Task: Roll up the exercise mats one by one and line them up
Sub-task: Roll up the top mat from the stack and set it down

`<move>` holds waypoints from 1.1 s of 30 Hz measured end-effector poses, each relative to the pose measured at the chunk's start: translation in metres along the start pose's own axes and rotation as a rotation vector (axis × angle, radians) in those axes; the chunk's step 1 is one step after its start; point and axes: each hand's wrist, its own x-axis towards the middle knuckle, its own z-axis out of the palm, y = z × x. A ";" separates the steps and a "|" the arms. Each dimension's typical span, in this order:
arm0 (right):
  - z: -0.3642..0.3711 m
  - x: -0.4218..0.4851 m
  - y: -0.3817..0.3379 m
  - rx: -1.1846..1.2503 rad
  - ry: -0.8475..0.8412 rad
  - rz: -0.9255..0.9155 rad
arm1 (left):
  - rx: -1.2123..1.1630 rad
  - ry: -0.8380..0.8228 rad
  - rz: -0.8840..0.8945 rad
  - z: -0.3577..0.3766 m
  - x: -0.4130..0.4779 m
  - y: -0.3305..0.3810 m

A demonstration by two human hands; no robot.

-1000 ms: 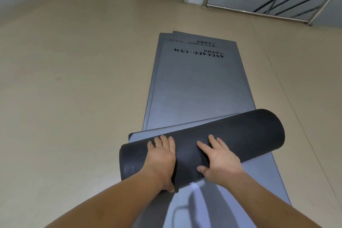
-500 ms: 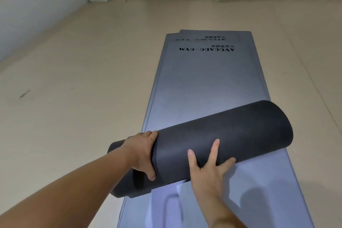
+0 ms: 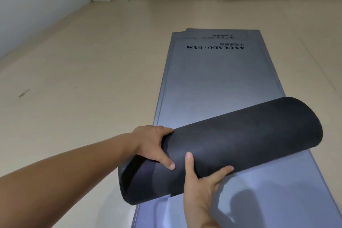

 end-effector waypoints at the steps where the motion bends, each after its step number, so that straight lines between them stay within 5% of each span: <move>1: 0.003 0.000 0.001 0.019 0.026 -0.001 | -0.127 -0.038 0.019 -0.007 0.000 -0.016; 9: 0.050 -0.039 0.003 -0.013 0.065 0.087 | -0.537 -0.218 0.091 -0.007 0.024 -0.093; 14: 0.057 -0.032 0.006 0.008 0.024 -0.019 | -0.580 -0.113 0.148 0.007 0.013 -0.107; 18: 0.039 -0.012 -0.007 -0.093 -0.210 -0.071 | -0.623 0.012 0.107 0.035 -0.014 -0.117; 22: 0.041 0.015 -0.038 -0.253 -0.415 -0.133 | -0.942 0.006 0.017 0.062 -0.024 -0.134; 29: 0.058 0.005 -0.019 -0.340 -0.275 -0.299 | -1.083 -0.085 -0.158 0.075 -0.017 -0.150; 33: 0.044 -0.002 -0.005 -0.328 -0.379 -0.340 | -1.098 -0.025 -0.097 0.079 -0.020 -0.145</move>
